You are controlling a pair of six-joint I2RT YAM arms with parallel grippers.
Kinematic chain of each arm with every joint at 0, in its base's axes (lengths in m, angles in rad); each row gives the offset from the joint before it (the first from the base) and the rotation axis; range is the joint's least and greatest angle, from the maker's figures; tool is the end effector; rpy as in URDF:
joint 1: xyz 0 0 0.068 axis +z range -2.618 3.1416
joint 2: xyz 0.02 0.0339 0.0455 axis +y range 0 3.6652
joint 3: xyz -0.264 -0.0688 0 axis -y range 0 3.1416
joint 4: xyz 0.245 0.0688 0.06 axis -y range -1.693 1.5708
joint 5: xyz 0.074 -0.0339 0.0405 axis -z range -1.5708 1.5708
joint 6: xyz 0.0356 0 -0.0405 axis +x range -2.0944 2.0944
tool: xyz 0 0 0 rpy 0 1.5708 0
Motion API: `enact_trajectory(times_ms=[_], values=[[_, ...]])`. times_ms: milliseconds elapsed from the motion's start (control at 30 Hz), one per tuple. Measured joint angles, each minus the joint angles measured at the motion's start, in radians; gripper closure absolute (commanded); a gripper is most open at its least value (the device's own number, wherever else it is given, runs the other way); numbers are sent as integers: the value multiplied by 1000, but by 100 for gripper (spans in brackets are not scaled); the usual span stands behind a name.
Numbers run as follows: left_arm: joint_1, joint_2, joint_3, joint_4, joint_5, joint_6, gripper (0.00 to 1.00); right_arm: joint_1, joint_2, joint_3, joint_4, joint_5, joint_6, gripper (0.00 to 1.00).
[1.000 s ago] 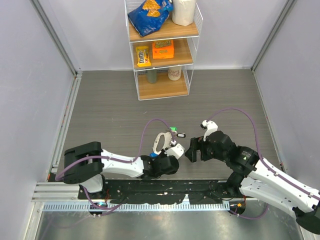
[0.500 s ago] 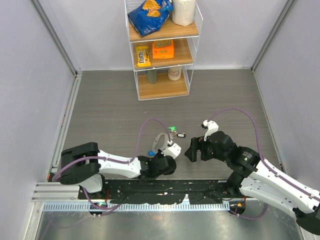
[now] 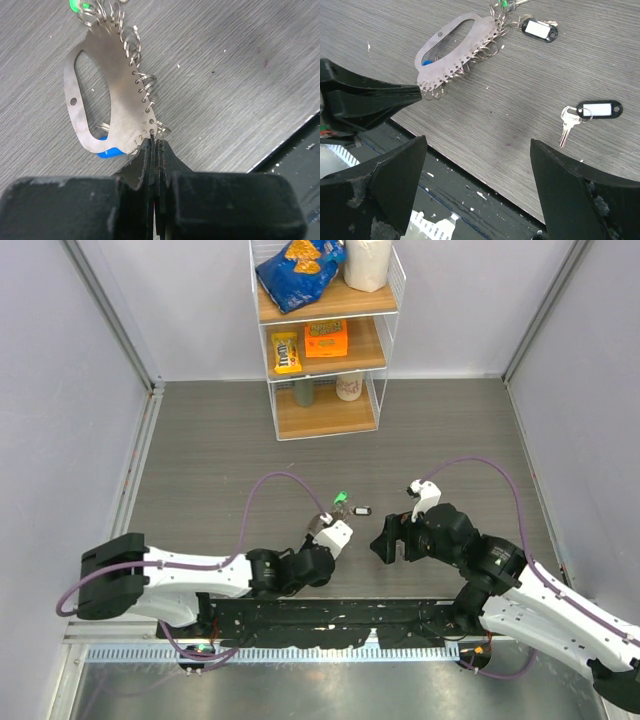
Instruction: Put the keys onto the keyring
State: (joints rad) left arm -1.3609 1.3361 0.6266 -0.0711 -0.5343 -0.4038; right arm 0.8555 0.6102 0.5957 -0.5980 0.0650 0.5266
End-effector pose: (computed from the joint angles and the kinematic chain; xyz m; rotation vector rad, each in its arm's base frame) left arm 0.0715 -0.2485 0.1825 0.8000 2.0941 -0.3300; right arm 0.0930 0.1035 0.2583 -0.3341 2.2475 0.6953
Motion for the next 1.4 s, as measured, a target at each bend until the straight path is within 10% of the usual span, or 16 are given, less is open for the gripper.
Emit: enact_trajectory(times_ms=[1400], values=[[0, -576, 145, -204, 394, 225, 100, 10, -8, 150, 174, -393, -310, 20]])
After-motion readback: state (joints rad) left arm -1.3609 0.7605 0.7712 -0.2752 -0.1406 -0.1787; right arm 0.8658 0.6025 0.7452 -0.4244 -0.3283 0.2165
